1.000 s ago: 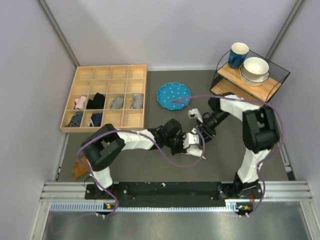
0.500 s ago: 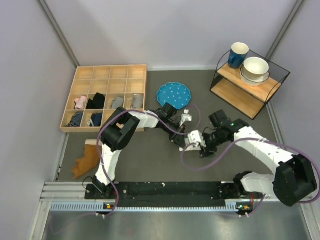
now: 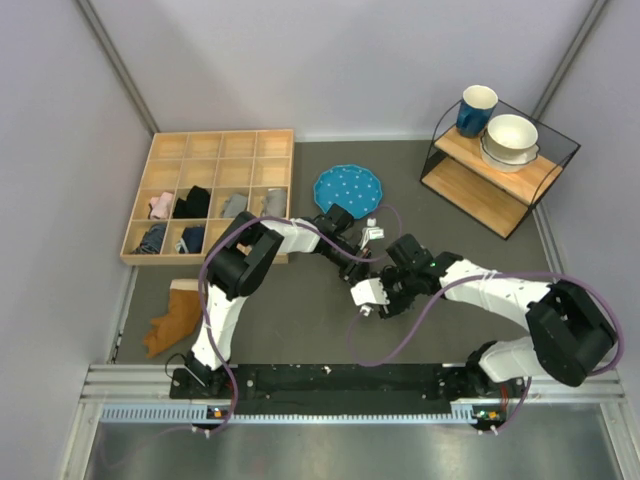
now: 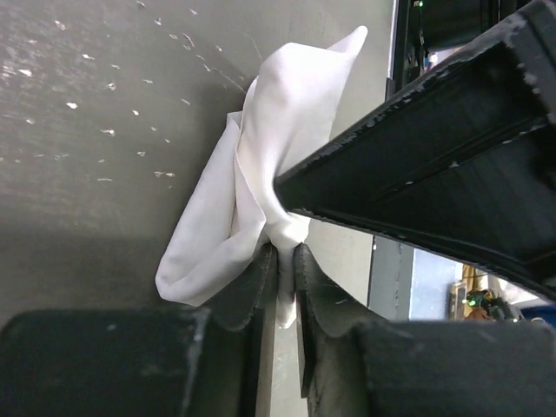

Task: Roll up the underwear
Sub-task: Roll the underwear to the center of the board.

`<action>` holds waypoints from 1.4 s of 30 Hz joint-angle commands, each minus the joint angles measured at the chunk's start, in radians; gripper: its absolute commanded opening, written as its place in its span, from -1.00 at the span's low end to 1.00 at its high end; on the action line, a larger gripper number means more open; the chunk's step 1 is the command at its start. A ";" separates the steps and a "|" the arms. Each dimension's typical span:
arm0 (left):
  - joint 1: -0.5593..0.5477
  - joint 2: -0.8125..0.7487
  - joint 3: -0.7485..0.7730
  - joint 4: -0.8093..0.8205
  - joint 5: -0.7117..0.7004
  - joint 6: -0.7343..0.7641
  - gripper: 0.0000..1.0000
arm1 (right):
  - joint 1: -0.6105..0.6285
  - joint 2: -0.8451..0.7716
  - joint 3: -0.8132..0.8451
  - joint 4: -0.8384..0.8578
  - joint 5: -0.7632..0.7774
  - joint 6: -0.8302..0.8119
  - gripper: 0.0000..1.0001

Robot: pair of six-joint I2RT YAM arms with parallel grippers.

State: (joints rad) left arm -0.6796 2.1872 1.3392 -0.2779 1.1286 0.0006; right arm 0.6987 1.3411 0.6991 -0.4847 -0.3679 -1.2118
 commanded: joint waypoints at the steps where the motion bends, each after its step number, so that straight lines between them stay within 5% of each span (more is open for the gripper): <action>1: 0.008 0.023 -0.015 0.061 -0.085 -0.052 -0.61 | 0.018 0.055 -0.012 0.058 0.075 -0.002 0.15; 8: 0.052 -0.231 -0.244 0.478 -0.185 -0.209 -0.14 | 0.002 0.174 0.060 -0.032 0.078 0.064 -0.43; 14: 0.068 -0.428 -0.411 0.601 -0.323 -0.160 0.05 | -0.117 0.228 0.172 -0.210 -0.176 0.100 -0.57; 26: 0.058 -0.356 -0.525 0.913 -0.187 -0.267 0.10 | -0.252 0.431 0.350 -0.482 -0.376 0.103 -0.61; 36: 0.002 -0.207 -0.462 0.976 -0.130 -0.277 0.14 | -0.289 0.501 0.379 -0.519 -0.376 0.109 -0.61; 42: -0.017 -0.144 -0.434 0.994 -0.084 -0.300 0.36 | -0.289 0.506 0.381 -0.517 -0.371 0.110 -0.60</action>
State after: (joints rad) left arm -0.6697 2.0144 0.8730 0.6506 0.9836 -0.3099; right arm 0.4156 1.8179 1.0695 -0.9707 -0.7525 -1.1252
